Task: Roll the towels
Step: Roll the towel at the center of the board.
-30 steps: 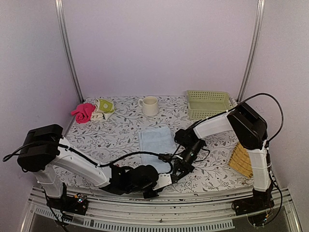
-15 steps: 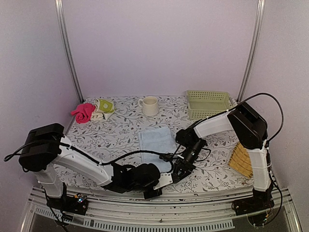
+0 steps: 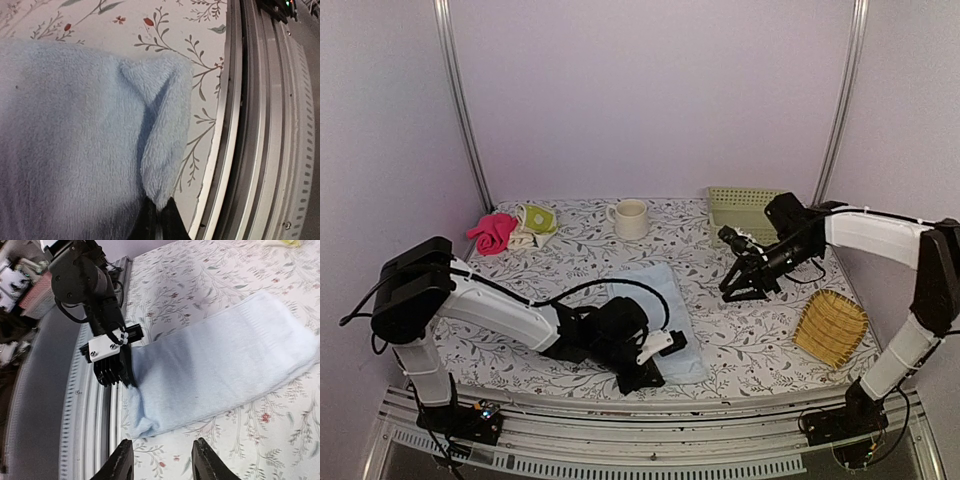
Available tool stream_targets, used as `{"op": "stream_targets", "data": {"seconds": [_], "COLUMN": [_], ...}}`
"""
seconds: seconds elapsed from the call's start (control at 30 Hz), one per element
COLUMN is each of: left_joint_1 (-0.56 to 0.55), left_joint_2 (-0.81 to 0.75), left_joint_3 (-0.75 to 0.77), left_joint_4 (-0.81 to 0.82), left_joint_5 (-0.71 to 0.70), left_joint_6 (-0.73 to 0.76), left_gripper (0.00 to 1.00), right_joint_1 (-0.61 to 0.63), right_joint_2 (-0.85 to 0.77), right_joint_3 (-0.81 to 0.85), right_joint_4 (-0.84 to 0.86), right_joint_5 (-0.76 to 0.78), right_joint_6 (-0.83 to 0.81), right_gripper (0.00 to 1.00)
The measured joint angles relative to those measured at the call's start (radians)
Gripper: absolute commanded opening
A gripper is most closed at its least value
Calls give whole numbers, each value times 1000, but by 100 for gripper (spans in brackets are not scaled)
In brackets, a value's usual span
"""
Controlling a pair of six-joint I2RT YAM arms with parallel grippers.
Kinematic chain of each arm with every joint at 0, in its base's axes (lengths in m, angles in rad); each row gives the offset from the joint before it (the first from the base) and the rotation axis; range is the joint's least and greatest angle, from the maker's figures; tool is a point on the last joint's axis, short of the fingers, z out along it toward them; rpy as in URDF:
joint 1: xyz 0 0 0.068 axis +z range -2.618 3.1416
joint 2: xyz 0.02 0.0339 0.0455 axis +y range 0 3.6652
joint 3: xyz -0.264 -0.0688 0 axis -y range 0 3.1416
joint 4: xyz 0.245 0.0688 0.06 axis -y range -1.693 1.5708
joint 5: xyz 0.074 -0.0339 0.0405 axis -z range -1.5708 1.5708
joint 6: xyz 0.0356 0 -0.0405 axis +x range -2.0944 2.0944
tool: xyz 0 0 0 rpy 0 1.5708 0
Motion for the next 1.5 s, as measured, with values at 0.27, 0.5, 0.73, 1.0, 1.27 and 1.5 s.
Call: {"op": "stream_targets", "data": {"seconds": [0.27,0.5,0.73,1.0,1.27,1.5], "left_joint_1": [108,190,239,240,246,257], "left_joint_2": [116,168,185,206,212,214], "left_joint_3": [101,100,20,19,19,23], "left_joint_4": [-51,-4,157,204,204,196], "left_joint_5": [322,500,598,623,635,645], "left_joint_6": [-147,-336,-570,-654,-658,-645], "left_gripper": [0,0,0,0,0,0], "right_joint_1": [143,440,597,657,681,681], "right_joint_2": [-420,-323,-221,-141,-57,-2], "right_joint_3": [-372,-434,-439,-428,-399,-388], "right_joint_4": [375,439,509,575,646,660], "right_joint_5": [246,472,670,767,847,856], "right_joint_6": [146,104,80,69,69,59], "right_gripper": [35,32,39,40,34,5]}}
